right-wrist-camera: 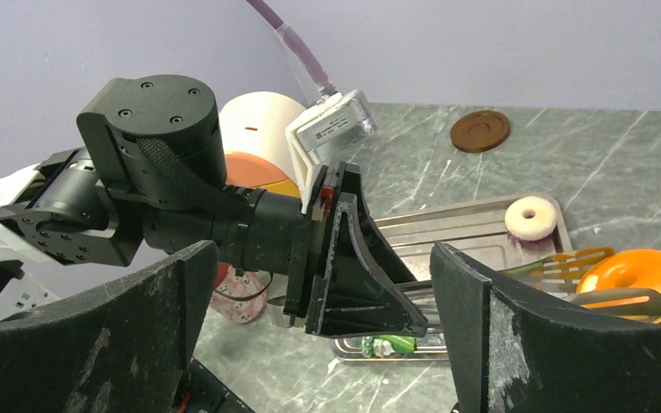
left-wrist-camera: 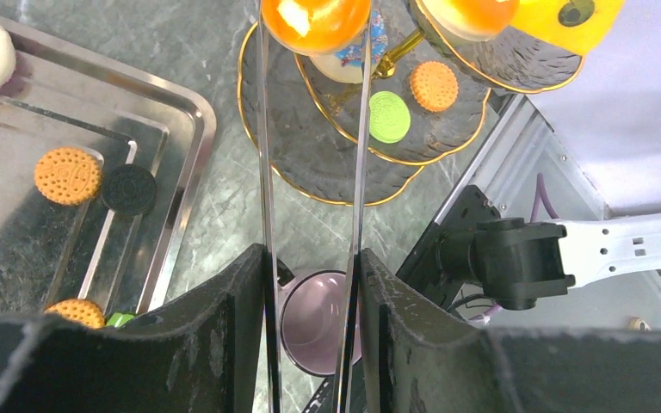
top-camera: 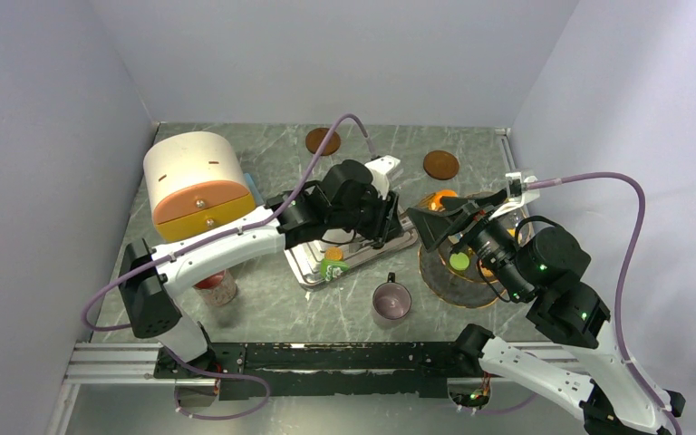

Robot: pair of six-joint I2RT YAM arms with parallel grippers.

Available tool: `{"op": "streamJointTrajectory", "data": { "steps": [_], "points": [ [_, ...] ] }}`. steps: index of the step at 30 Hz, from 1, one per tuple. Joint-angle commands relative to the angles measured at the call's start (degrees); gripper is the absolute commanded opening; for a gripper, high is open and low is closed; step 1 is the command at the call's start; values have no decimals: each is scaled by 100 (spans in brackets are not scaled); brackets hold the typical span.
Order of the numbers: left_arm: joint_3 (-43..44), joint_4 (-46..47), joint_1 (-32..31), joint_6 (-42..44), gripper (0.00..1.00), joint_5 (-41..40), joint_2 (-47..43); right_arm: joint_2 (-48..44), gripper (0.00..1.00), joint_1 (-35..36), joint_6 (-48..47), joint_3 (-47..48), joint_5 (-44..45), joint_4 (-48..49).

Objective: Serve the afternoon tea
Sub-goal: Place the desert on the desert table.

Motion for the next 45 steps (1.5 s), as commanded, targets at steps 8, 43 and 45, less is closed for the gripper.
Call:
{"op": "streamJointTrajectory", "data": {
  "steps": [8,43,45],
  "points": [
    [364,605,-57,174,39,407,427,-69,98,0,44,28,19,75],
    [907,1384,-58,1027,40,1130,1455,-96,98,-4,11,-13,81,66],
    [933,1411,-57,1039,40,1146,1496,-95,98,2,1,-23,85,74]
  ]
}}
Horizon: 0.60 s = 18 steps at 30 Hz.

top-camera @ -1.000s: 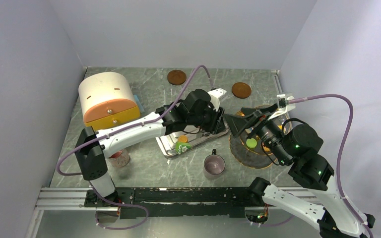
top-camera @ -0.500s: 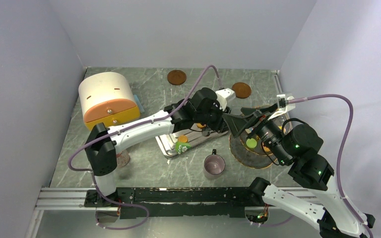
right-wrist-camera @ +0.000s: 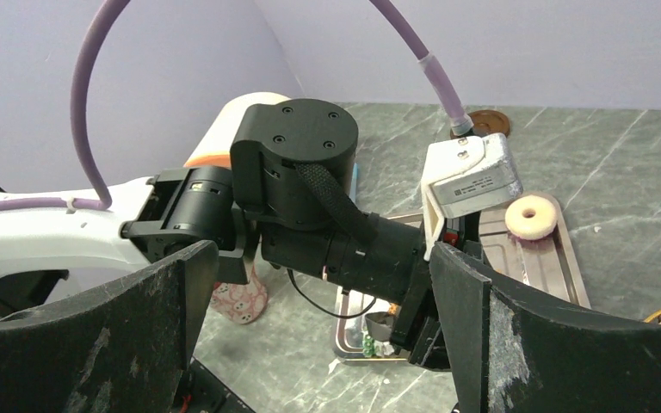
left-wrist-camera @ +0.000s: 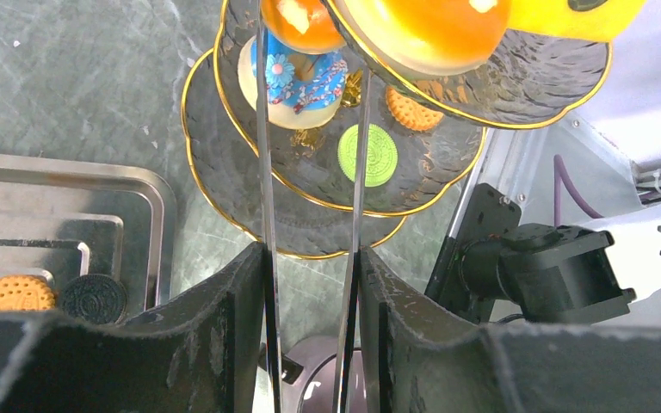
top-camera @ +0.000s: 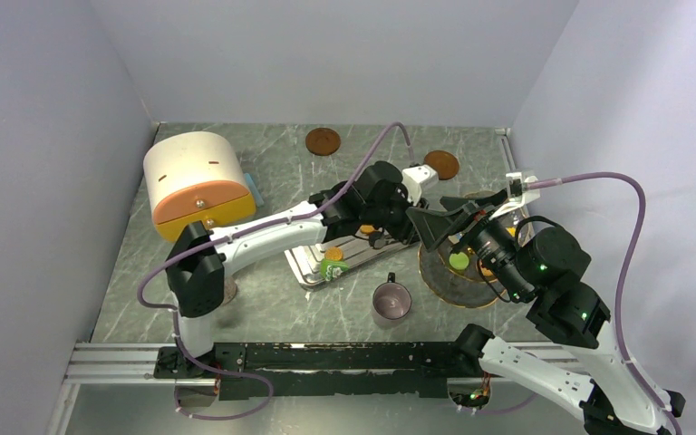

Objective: Serve the afternoon tea
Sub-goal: Place the desert on the desert table.

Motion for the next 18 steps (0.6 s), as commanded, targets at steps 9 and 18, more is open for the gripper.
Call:
{"op": "streamJointTrajectory", "data": {
  "steps": [9,18],
  "points": [
    [405,608,-33,195,42,351,235,-67,98,-4,-41,-47,77,98],
    [448,795,-33,226,44,566,379,-11,98,-6,-81,-26,97,108]
  ]
}}
